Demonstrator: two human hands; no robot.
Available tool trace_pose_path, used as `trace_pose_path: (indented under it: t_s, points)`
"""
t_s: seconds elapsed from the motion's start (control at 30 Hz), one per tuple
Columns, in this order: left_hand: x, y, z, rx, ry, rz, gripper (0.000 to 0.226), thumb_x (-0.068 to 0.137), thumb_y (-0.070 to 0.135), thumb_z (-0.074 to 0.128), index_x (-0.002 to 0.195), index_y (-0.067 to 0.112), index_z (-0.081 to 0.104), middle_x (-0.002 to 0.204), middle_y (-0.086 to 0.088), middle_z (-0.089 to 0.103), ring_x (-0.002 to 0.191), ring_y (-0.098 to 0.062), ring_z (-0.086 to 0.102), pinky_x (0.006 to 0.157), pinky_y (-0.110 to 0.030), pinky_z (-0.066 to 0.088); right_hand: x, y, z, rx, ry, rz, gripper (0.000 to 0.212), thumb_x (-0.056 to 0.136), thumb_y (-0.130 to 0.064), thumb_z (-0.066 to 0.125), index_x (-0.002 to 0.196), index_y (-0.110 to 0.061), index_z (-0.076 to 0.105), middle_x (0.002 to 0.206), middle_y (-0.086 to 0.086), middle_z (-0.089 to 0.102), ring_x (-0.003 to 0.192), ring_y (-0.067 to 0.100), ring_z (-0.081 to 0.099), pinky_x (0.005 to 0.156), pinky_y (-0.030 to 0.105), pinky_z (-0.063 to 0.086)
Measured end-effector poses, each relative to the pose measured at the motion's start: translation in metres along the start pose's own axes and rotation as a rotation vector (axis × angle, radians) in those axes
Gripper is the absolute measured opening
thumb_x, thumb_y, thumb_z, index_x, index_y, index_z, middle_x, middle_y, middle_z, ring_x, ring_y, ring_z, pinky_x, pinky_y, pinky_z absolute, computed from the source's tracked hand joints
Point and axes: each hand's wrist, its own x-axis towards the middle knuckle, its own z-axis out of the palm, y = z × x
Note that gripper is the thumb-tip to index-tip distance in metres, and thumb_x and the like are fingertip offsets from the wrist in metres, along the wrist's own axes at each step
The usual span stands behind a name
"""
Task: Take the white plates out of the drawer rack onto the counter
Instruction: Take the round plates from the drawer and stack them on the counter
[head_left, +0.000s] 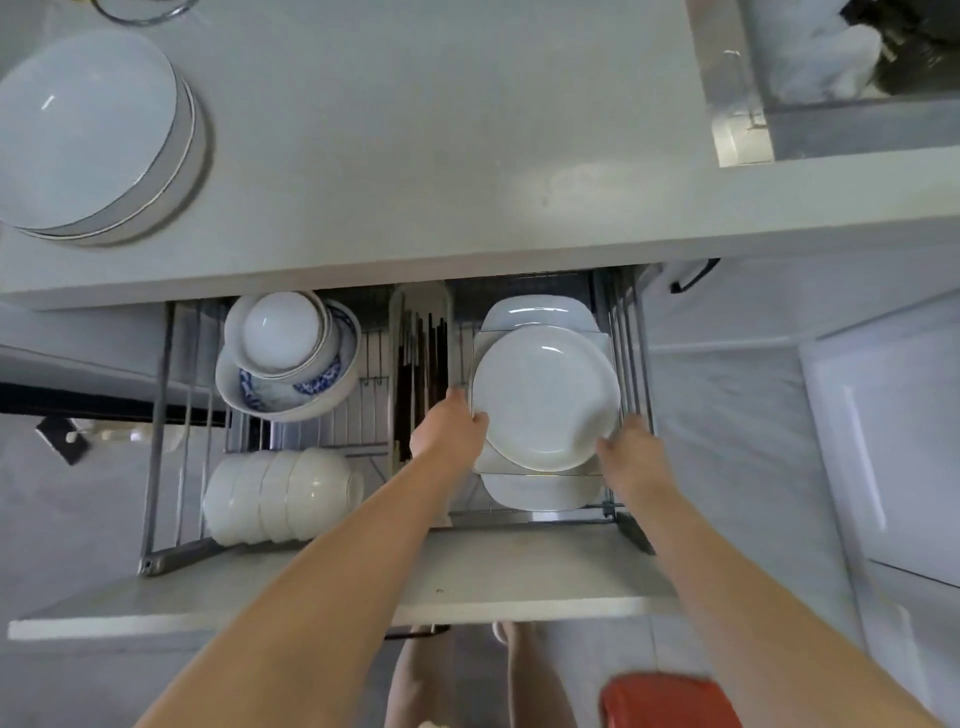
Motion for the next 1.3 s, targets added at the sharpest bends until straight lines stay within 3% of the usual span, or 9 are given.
trace_pose_path:
  t_s: [0.13, 0.27, 0.43, 0.67, 0.87, 0.97, 1.13, 1.23, 1.3]
  points:
    - [0.019, 0.001, 0.004, 0.017, -0.035, 0.018, 0.027, 0.093, 0.027, 0.042, 0.115, 0.012, 0.043, 0.099, -0.01, 0.065, 0.083, -0.029, 0.062, 0.066, -0.034, 0.048, 0.011, -0.003, 0.012, 0.048, -0.002, 0.032, 0.032, 0.091, -0.007, 0.04, 0.123, -0.005, 0.04, 0.116, 0.022, 0.061, 0.104, 0.038, 0.059, 0.081, 0.041, 0.046]
    - [0.027, 0.003, 0.005, 0.044, -0.089, 0.05, 0.034, 0.094, 0.027, 0.042, 0.124, 0.013, 0.039, 0.103, -0.01, 0.065, 0.085, -0.031, 0.067, 0.077, -0.043, 0.057, 0.015, -0.006, 0.015, 0.004, 0.021, 0.056, 0.029, 0.092, -0.005, 0.037, 0.121, -0.004, 0.036, 0.111, 0.022, 0.063, 0.1, 0.038, 0.062, 0.085, 0.046, 0.051]
    - [0.027, 0.003, 0.007, 0.029, -0.071, 0.056, 0.034, 0.093, 0.018, 0.038, 0.127, 0.018, 0.039, 0.088, -0.011, 0.069, 0.07, -0.029, 0.071, 0.071, -0.044, 0.06, 0.018, -0.011, 0.013, -0.122, 0.024, 0.071, 0.038, 0.092, -0.005, 0.04, 0.129, -0.001, 0.032, 0.112, 0.021, 0.065, 0.103, 0.036, 0.064, 0.088, 0.043, 0.051]
    - [0.005, -0.003, -0.011, -0.106, -0.071, 0.052, 0.04, 0.089, 0.013, 0.04, 0.126, 0.025, 0.045, 0.089, -0.007, 0.07, 0.067, -0.025, 0.071, 0.07, -0.039, 0.06, -0.004, -0.02, -0.001, -0.027, 0.011, 0.054, 0.038, 0.09, -0.001, 0.038, 0.127, 0.002, 0.033, 0.116, 0.023, 0.061, 0.099, 0.04, 0.065, 0.089, 0.051, 0.052]
    - [-0.035, -0.013, -0.04, -0.198, 0.042, 0.076, 0.039, 0.089, 0.015, 0.048, 0.128, 0.019, 0.051, 0.105, -0.005, 0.066, 0.089, -0.022, 0.062, 0.077, -0.038, 0.056, -0.042, -0.038, -0.023, 0.057, -0.025, -0.035, 0.03, 0.084, 0.005, 0.039, 0.114, 0.001, 0.037, 0.111, 0.024, 0.059, 0.097, 0.043, 0.061, 0.085, 0.054, 0.053]
    - [-0.058, -0.02, -0.06, -0.257, 0.084, 0.064, 0.039, 0.088, 0.014, 0.05, 0.126, 0.021, 0.054, 0.103, -0.002, 0.065, 0.088, -0.019, 0.06, 0.073, -0.033, 0.054, -0.067, -0.05, -0.035, -0.029, -0.034, -0.111, 0.028, 0.085, 0.002, 0.043, 0.112, 0.001, 0.038, 0.108, 0.021, 0.061, 0.086, 0.034, 0.057, 0.08, 0.043, 0.051]
    - [-0.094, -0.034, -0.097, -0.316, 0.167, 0.036, 0.036, 0.085, 0.015, 0.051, 0.119, 0.021, 0.059, 0.091, 0.0, 0.062, 0.082, -0.018, 0.057, 0.068, -0.029, 0.047, -0.109, -0.071, -0.053, -0.116, -0.023, -0.308, 0.025, 0.088, -0.008, 0.046, 0.11, 0.0, 0.038, 0.09, 0.012, 0.062, 0.081, 0.031, 0.063, 0.075, 0.046, 0.055]
    - [-0.112, -0.043, -0.119, -0.345, 0.235, 0.035, 0.036, 0.084, 0.016, 0.052, 0.119, 0.022, 0.06, 0.098, -0.001, 0.067, 0.088, -0.02, 0.06, 0.072, -0.03, 0.049, -0.131, -0.086, -0.061, -0.077, -0.047, -0.425, 0.024, 0.089, -0.011, 0.047, 0.109, -0.001, 0.037, 0.092, 0.018, 0.068, 0.081, 0.033, 0.067, 0.074, 0.049, 0.056]
    - [-0.122, -0.05, -0.133, -0.359, 0.283, 0.023, 0.034, 0.083, 0.017, 0.051, 0.115, 0.021, 0.061, 0.093, 0.001, 0.066, 0.085, -0.018, 0.059, 0.066, -0.028, 0.046, -0.142, -0.098, -0.067, -0.063, -0.057, -0.493, 0.026, 0.089, -0.012, 0.048, 0.11, 0.0, 0.038, 0.09, 0.021, 0.069, 0.081, 0.035, 0.068, 0.075, 0.05, 0.056]
